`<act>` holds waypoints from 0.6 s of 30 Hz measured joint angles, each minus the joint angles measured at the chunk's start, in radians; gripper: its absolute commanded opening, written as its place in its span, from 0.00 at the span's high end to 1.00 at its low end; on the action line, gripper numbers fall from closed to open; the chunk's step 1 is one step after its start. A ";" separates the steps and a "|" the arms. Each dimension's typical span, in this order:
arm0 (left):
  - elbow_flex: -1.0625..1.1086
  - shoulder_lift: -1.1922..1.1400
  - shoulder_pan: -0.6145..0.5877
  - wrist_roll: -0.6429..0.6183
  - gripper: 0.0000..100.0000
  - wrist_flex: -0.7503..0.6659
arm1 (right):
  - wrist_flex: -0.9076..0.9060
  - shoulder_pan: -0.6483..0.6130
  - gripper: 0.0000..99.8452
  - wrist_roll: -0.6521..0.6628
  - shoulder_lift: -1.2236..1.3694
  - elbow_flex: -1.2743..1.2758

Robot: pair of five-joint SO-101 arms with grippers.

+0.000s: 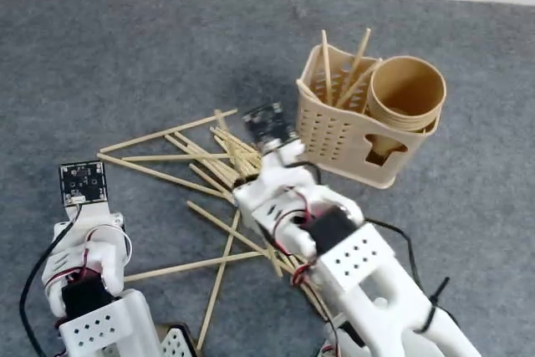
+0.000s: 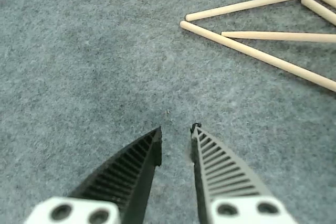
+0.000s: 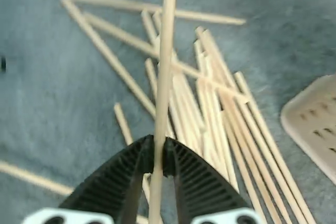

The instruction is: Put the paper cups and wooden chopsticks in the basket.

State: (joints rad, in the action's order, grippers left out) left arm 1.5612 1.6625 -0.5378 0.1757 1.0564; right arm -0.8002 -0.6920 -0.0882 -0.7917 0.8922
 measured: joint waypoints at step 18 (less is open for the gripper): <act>0.000 0.000 0.000 0.000 0.89 0.000 | 0.250 0.330 0.99 -0.066 -0.256 0.012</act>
State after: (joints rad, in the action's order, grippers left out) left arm 1.5612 1.6625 -0.5378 0.1757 1.0564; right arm -0.5501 -0.3621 -0.1542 -1.0480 0.9045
